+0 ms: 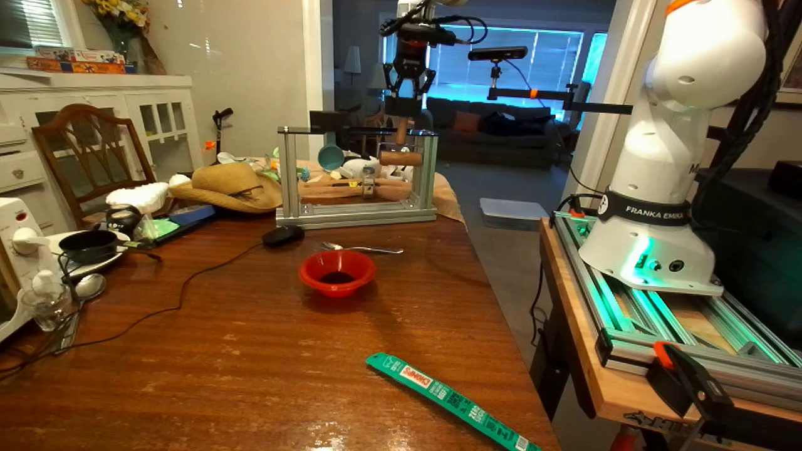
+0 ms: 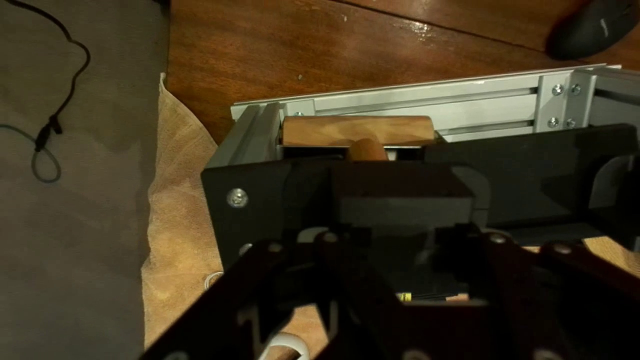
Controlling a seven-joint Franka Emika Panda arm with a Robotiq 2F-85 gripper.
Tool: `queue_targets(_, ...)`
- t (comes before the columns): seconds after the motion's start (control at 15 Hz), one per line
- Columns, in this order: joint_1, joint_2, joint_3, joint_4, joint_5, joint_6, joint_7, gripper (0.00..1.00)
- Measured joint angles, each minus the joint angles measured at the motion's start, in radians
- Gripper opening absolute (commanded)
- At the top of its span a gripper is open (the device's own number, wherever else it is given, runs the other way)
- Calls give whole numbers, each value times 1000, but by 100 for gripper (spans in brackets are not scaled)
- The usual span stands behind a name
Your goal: Use the wooden object to roll on the green packet
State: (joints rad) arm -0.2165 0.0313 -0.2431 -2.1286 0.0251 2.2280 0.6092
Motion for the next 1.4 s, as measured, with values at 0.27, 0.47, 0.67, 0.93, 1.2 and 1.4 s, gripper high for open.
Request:
queue_targets(0.27,0,-32,11,-43,-10,-23,4,22)
queue_targets(0.47,0,-58,18,-98,-8,-24,17,22)
queue_targets(0.67,3,-86,39,-169,9,-22,32,22)
queue_targets(0.93,24,-129,78,-286,43,-11,35,22)
queue_targets(1.2,64,-171,145,-419,49,74,41,22)
queue_targets(1.4,108,-194,211,-511,56,177,71,22)
